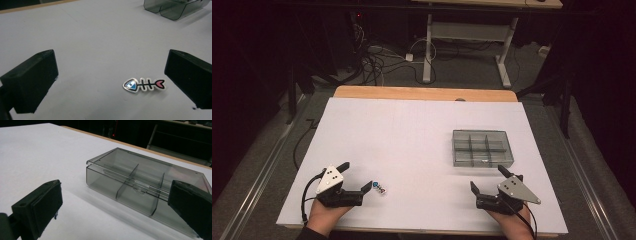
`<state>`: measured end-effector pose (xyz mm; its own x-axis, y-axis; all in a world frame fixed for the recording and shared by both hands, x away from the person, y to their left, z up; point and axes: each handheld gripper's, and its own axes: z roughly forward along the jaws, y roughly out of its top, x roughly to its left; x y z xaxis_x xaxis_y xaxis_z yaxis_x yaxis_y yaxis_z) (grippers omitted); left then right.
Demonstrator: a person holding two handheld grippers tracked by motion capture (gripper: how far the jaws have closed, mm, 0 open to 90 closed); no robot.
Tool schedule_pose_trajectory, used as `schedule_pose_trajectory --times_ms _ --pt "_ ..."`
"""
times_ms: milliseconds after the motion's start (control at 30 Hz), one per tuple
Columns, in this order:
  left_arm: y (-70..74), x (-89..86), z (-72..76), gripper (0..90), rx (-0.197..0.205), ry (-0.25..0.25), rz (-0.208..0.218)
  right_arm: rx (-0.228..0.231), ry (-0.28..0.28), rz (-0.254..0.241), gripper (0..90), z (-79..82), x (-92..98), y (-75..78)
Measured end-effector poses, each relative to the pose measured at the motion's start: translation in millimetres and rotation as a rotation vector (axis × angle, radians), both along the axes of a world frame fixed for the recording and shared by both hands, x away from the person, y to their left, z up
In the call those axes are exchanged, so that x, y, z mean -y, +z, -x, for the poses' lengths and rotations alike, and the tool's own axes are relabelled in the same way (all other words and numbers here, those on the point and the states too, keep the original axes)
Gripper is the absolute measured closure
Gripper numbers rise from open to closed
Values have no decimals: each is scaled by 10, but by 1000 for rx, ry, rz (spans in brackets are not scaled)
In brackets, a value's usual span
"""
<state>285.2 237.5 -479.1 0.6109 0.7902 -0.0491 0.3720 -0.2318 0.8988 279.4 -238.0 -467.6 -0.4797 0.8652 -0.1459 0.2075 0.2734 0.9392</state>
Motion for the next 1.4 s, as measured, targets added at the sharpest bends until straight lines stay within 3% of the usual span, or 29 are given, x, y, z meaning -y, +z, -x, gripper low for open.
schedule_pose_trajectory --times_ms 400,467,667,700,833,900,1000,1133,1400 --pt "23 27 -19 0 -13 -5 17 -4 -2 -11 1 -18 8 -5" --pt "113 68 -57 0 -1 8 6 -4 -5 -11 0 -10 9 2" --pt "141 131 -114 0 -9 1 -11 6 4 -20 1 -1 -1 11" --pt "89 89 -93 0 -7 17 24 5 7 -21 0 1 -6 12" --pt "42 -23 -88 0 -28 36 39 9 9 -16 0 9 -17 18" --pt "31 -101 -76 0 -38 44 71 8 7 -17 0 14 -22 22" --pt "33 -146 -57 12 -36 42 56 13 6 -11 0 14 -29 31" --pt "39 -172 -44 113 -31 32 72 11 4 -7 0 13 -42 28" --pt "35 -151 -43 192 -38 34 70 13 4 -4 1 11 -24 26"
